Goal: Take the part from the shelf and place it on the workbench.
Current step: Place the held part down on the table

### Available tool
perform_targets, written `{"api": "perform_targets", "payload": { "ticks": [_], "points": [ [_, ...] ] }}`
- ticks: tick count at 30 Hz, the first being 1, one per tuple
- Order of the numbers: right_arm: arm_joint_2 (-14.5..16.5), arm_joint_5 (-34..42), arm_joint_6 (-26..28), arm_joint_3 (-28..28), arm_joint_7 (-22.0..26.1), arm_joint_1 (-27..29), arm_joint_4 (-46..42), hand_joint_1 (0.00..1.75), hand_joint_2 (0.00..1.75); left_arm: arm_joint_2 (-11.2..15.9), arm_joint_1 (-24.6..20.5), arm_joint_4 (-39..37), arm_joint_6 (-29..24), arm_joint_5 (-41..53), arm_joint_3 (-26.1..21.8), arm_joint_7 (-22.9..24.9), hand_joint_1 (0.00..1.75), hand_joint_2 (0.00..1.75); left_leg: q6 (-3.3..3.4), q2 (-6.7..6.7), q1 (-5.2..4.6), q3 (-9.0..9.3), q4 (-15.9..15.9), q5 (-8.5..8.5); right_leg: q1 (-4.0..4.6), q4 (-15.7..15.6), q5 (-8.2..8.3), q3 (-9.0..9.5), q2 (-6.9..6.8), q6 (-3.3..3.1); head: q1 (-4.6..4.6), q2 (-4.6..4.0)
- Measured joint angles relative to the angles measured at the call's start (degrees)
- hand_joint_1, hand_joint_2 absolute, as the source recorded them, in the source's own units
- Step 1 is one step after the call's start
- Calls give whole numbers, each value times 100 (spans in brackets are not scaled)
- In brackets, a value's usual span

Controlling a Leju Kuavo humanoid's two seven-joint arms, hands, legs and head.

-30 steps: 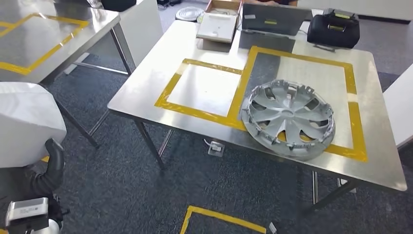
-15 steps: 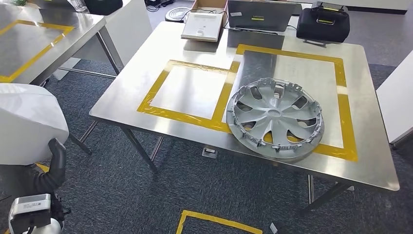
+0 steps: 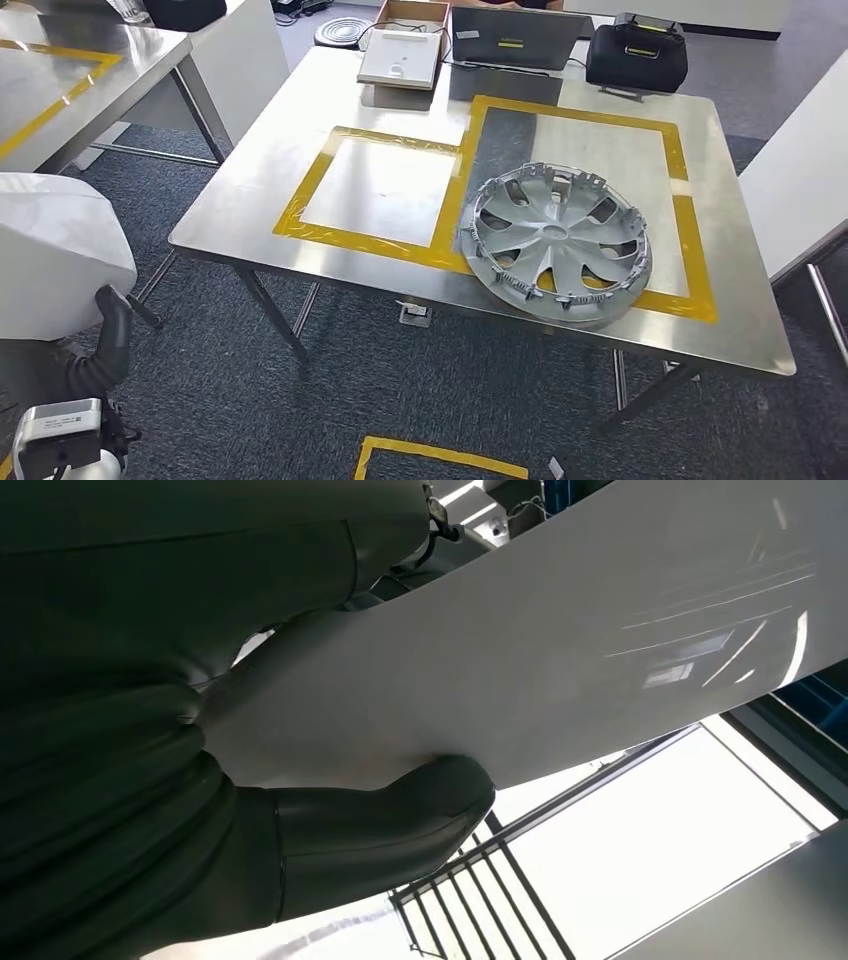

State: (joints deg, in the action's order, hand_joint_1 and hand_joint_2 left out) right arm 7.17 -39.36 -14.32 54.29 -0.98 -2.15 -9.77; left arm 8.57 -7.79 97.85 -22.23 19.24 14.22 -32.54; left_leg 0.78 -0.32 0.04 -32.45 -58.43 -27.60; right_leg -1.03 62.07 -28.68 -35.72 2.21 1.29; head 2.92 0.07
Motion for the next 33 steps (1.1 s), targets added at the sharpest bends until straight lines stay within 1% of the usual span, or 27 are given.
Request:
{"api": "perform_targets", "payload": {
  "ticks": [2,3,4,5,6,8,9,10,12,13,14,15,16,18,19,20,21,22,23,24,25,26,28,29,30,31,33],
  "points": [
    [-2,4,1,0,1,-8,0,0,0,-1,10,-7,6,1,-4,0,175,175,49,60,-3,14,25,7,14,619,-325,-301,-111,22,15,0],
    [-4,7,1,1,1,-10,0,0,0,0,20,-15,7,1,-7,1,175,175,66,94,-8,12,21,0,15,969,-464,-476,-128,34,15,0],
    [-5,7,2,1,0,-9,0,0,0,0,35,-24,8,2,-9,2,175,175,75,126,-13,13,16,-9,15,1206,-523,-595,-134,46,15,0],
    [-7,8,1,1,1,-7,0,0,0,-1,49,-31,9,2,-10,3,175,175,78,157,-15,14,8,-17,14,1240,-475,-616,-140,52,16,0],
    [-9,7,1,1,1,-6,0,0,0,-1,59,-35,9,2,-13,3,175,175,73,184,-16,16,-5,-27,15,1048,-332,-520,-159,52,16,0],
    [-14,7,0,1,2,-13,0,0,0,0,67,-37,9,2,-20,3,175,175,40,228,-27,19,-47,-63,29,301,1,-130,-282,17,16,0],
    [-16,8,0,1,3,-18,0,0,0,1,68,-37,9,2,-25,3,175,175,15,245,-38,19,-70,-85,43,-2,98,25,-334,-17,14,0],
    [-17,10,0,1,2,-21,0,0,0,2,69,-38,9,2,-30,3,175,175,-12,259,-49,19,-84,-101,58,-177,132,109,-370,-53,12,0],
    [-18,15,-1,1,0,-18,0,0,0,2,67,-42,9,2,-39,16,175,175,-67,292,-55,29,-79,-111,75,-244,135,121,-331,-120,11,0],
    [-17,16,-2,1,-2,-15,0,0,0,4,62,-48,9,2,-50,36,175,175,-97,299,-48,32,-75,-119,63,-265,147,131,-309,-152,13,0],
    [-17,17,-4,1,-2,-14,0,0,0,8,51,-64,10,3,-70,62,175,175,-132,273,-41,25,-117,-157,49,-291,160,148,-284,-184,5,0],
    [-18,17,-7,1,-1,-17,0,0,0,17,31,-93,13,3,-102,91,175,175,-166,225,-33,-24,-249,-249,32,-317,174,168,-261,-212,-5,0],
    [-19,16,-8,1,-1,-20,0,0,0,32,7,-137,21,3,-144,114,175,175,-199,164,-14,-134,-501,-393,17,-334,181,185,-238,-234,-17,0],
    [-20,9,-10,2,-2,-20,0,0,0,68,-40,-283,58,-1,-240,139,175,175,-251,84,18,-479,-1228,-719,15,-334,179,190,-179,-251,-29,0],
    [-20,2,-12,3,-3,-18,0,0,0,91,-60,-378,88,-2,-289,145,175,175,-269,74,34,-625,-1504,-792,15,-329,176,189,-144,-253,-29,0],
    [-20,-8,-14,6,-3,-16,0,0,0,117,-89,-487,121,4,-340,154,175,175,-282,71,48,-683,-1585,-750,14,-322,174,189,-107,-251,-28,0],
    [-19,-17,-19,10,-4,-15,0,0,0,146,-136,-601,155,20,-393,162,175,175,-288,66,62,-631,-1440,-601,10,-312,170,190,-68,-244,-29,0],
    [-19,-26,-25,17,-4,-16,0,0,0,179,-207,-715,185,56,-444,173,175,175,-293,49,77,-479,-1099,-380,4,-299,163,193,-32,-232,-29,0],
    [-19,-40,-35,24,-4,-17,0,0,0,217,-302,-849,209,111,-498,182,175,175,-297,-13,94,-296,-711,-215,-1,-286,157,192,1,-210,-28,0],
    [-21,-55,-50,31,-5,-20,0,0,0,255,-420,-1011,231,177,-550,181,175,175,-284,-70,94,-143,-387,-101,-1,-273,153,183,31,-177,-31,0],
    [-24,-73,-72,37,-8,-22,0,0,0,300,-552,-1214,255,245,-601,176,175,175,-262,-113,89,-52,-185,-51,0,-269,158,168,54,-138,-30,0],
    [-26,-95,-95,40,-9,-21,0,0,0,347,-709,-1469,279,303,-650,163,175,175,-228,-143,74,-30,-119,-62,2,-276,173,150,74,-95,-30,0],
    [-27,-128,-131,44,-11,-17,0,0,0,432,-1083,-2090,311,396,-735,105,175,175,-137,-98,54,-56,-100,-19,-5,-301,209,125,99,-16,-28,0],
    [-26,-144,-143,45,-10,-15,0,0,0,471,-1323,-2464,288,464,-769,59,175,175,-92,-76,57,-62,-83,4,-8,-274,194,106,74,11,-27,0],
    [-26,-158,-158,46,-8,-20,0,0,0,513,-1595,-2905,233,550,-796,2,175,175,-48,-50,64,-67,-63,28,-6,-150,118,43,24,28,-19,0],
    [-27,-173,-174,46,-7,-29,0,0,0,556,-1876,-3371,151,656,-814,-44,175,175,-11,-16,68,-72,-46,46,1,93,-18,-76,-35,38,-8,0],
    [-31,-198,-196,46,-10,-46,0,0,0,647,-2415,-4356,-23,869,-831,-49,175,175,32,59,43,-89,-44,58,18,862,-376,-460,-127,42,9,0]
  ]
}}
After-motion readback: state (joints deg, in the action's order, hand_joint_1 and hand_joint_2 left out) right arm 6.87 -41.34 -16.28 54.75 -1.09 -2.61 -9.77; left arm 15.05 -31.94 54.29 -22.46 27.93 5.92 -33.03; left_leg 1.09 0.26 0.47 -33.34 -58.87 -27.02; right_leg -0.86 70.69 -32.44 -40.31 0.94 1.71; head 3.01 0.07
